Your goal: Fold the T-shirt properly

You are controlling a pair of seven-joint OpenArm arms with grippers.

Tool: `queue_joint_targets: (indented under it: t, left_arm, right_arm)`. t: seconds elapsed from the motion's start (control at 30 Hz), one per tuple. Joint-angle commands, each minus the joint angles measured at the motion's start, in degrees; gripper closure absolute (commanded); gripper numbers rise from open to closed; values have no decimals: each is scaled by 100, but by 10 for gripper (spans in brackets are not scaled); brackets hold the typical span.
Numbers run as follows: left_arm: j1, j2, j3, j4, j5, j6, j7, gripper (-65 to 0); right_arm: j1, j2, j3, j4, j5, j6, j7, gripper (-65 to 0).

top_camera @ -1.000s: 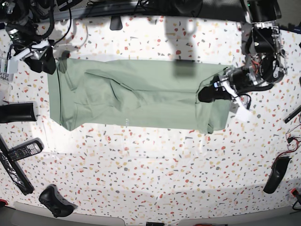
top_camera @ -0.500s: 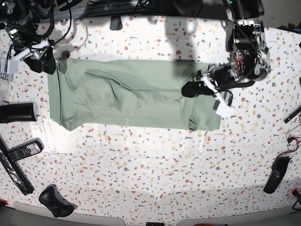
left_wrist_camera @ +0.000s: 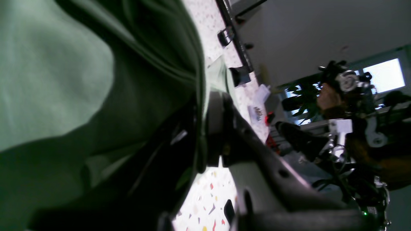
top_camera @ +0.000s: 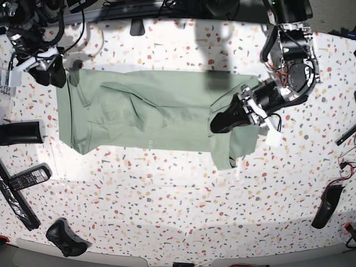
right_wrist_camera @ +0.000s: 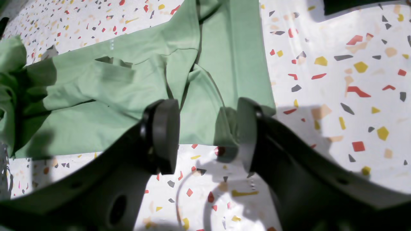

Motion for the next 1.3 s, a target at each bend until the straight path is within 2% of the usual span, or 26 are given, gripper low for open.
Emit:
queue_joint_targets:
  t: [0.0,0.13,0.2,0.8,0.83,0.9,0.97,1.0,1.1,1.17,1.27]
  left_arm:
    - [-72,-4,7,98,39,-54,-33,0]
    - [-70,-2,7,98,1088,-54,-26,0]
    - [-57,-2,7,98,1309,-54,-28,0]
    - [35,-2,7,98,1287,-54,-48,0]
    - [35,-2,7,98,1285,-54,-48,-46]
    - [37,2,7,98,1134,-54,-44,-186]
    - [35,13,9,98,518,-54,98,-303]
    - [35,13,28,98,44,-54,286,-340]
    - [33,11,186,98,-1156,-54,1010,-383]
    - [35,11,323,98,-1423,-54,1059,-383]
    - [15,11,470,98,-1412,-54,1059,-383]
  right_arm:
    - [0,61,26,120,103,34,111,-286]
    - [0,61,26,120,105,34,114,-286]
    - [0,61,26,120,107,34,114,-286]
    - [0,61,22,120,361,34,105,-286]
    - [0,61,22,120,363,34,105,-286]
    - [0,61,22,120,361,34,94,-286]
    - [0,61,22,120,361,34,94,-286]
    - [0,61,22,120,361,34,94,-286]
    - [0,61,22,120,361,34,94,-286]
    - [0,61,22,120,361,34,94,-286]
    - [2,63,22,120,361,34,94,-286]
